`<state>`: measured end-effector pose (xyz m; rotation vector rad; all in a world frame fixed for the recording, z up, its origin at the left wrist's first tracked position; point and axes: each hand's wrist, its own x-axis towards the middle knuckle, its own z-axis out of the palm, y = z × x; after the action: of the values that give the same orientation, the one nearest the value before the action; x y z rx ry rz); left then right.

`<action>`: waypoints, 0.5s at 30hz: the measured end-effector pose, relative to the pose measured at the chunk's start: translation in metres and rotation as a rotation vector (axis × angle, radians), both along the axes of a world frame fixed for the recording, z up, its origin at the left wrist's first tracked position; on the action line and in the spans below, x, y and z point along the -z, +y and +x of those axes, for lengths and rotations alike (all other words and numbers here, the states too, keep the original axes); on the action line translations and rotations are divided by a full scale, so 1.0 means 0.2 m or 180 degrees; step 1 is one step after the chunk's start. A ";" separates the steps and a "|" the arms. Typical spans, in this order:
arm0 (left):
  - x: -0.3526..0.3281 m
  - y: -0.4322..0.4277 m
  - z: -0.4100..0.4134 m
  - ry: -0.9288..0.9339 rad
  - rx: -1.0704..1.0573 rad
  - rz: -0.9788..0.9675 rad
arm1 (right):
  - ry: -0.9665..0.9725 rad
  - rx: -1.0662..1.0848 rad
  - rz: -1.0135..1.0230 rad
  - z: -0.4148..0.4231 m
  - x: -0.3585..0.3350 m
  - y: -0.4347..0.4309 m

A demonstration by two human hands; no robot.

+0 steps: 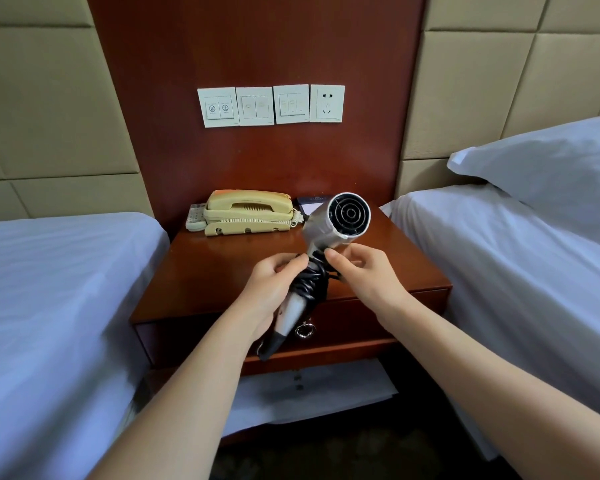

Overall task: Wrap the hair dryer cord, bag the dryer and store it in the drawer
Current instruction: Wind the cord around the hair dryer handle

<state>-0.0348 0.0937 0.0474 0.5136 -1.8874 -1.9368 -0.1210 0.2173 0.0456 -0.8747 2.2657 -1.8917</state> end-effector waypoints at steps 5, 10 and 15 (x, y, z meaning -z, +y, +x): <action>0.00 0.01 -0.01 0.0002 -0.0035 0.0286 | -0.0052 0.0047 0.0085 0.04 0.00 -0.01; 0.00 0.02 -0.01 -0.0015 -0.0060 0.0240 | 0.0074 -0.0015 0.0159 0.06 0.00 0.00; -0.01 0.05 -0.01 0.0069 -0.0071 0.0331 | 0.0104 0.0190 0.0042 0.05 0.00 0.01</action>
<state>-0.0370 0.1028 0.0493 0.5396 -1.7676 -2.0259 -0.1106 0.2184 0.0448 -0.8518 2.3462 -1.8978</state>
